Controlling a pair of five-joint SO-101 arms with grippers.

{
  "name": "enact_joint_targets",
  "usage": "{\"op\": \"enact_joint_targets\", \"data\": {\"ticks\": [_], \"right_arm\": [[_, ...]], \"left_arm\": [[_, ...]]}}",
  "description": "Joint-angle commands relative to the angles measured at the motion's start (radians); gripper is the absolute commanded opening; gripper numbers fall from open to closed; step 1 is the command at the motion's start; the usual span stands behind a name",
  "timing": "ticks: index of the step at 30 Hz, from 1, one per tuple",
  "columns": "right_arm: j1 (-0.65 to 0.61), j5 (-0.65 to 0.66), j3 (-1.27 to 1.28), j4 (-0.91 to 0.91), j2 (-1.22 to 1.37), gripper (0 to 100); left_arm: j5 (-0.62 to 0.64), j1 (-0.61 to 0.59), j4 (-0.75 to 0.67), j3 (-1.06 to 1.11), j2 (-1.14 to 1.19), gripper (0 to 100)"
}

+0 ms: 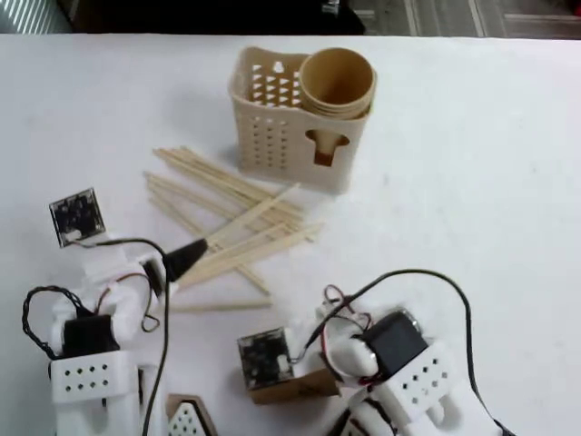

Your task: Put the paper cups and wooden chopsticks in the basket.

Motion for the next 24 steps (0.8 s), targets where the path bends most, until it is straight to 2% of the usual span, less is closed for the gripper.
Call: {"op": "enact_joint_targets", "data": {"ticks": [1,7,10,14,24], "right_arm": [[-0.064,0.000,-0.003,-0.010,-0.002,16.3],[-0.151,-0.005,0.043,-0.070,-0.002,16.3],[-0.162,-0.005,0.115,-0.153,-0.010,16.3],[-0.165,-0.006,0.123,-0.170,-0.012,15.9],[-0.255,-0.006,0.121,-0.200,-0.012,1.9]], "left_arm": [[0.011,-0.004,-0.026,0.002,-0.027,46],[0.011,-0.004,-0.109,0.043,-0.027,46],[0.011,-0.004,-0.109,0.044,-0.027,46],[0.011,-0.004,-0.110,0.044,-0.027,46],[0.011,-0.004,-0.112,0.044,-0.027,46]]}}
